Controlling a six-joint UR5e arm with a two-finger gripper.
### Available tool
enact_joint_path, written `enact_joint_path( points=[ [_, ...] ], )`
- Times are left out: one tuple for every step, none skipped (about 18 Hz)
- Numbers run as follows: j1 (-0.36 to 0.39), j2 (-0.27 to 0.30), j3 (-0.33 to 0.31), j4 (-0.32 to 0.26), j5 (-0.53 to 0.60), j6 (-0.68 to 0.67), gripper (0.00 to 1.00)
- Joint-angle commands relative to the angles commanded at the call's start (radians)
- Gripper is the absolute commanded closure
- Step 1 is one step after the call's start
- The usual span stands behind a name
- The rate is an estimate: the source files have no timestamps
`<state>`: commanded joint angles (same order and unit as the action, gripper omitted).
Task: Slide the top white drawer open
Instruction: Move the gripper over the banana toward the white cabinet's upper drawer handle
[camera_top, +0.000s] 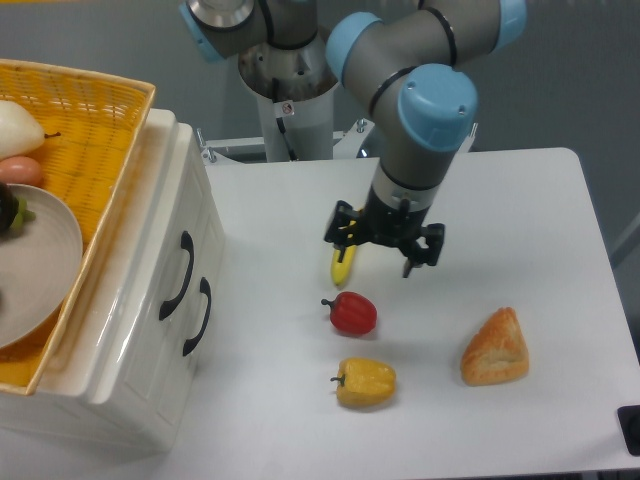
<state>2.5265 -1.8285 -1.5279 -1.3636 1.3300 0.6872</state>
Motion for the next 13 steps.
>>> enact_joint_path(
  points=[
    [-0.002,0.0,0.0,-0.012,-0.014,-0.008,0.0],
    [-0.003,0.0,0.002,-0.018,-0.023,-0.018,0.0],
    [-0.005,0.0,0.002,-0.022,-0.031,-0.037,0.0],
    [-0.012,0.0,0.003,-0.022,-0.038,-0.058,0.0],
    [-0.02,0.0,0.008,-0.022,-0.046,-0.083,0.0],
    [-0.029,0.0,0.011,-0.022,-0.054,-0.11,0.0],
    [-0.04,-0.002,0.015,-0.022,-0.063,-0.132,0.0],
    [-0.051,-0.003,0.02,-0.022,-0.072,-0.149,0.0],
    [-0.061,-0.006,0.02,-0.02,-0.083,-0.162,0.0],
    [-0.066,-0.008,0.02,-0.02,-0.086,-0.17,0.0],
    [-0.074,-0.008,0.02,-0.022,-0.087,-0.17,0.0],
    [-0.084,-0.009,0.02,-0.023,-0.088,-0.173,0.0],
    [-0.092,-0.009,0.02,-0.023,-0.088,-0.181,0.0]
  ],
)
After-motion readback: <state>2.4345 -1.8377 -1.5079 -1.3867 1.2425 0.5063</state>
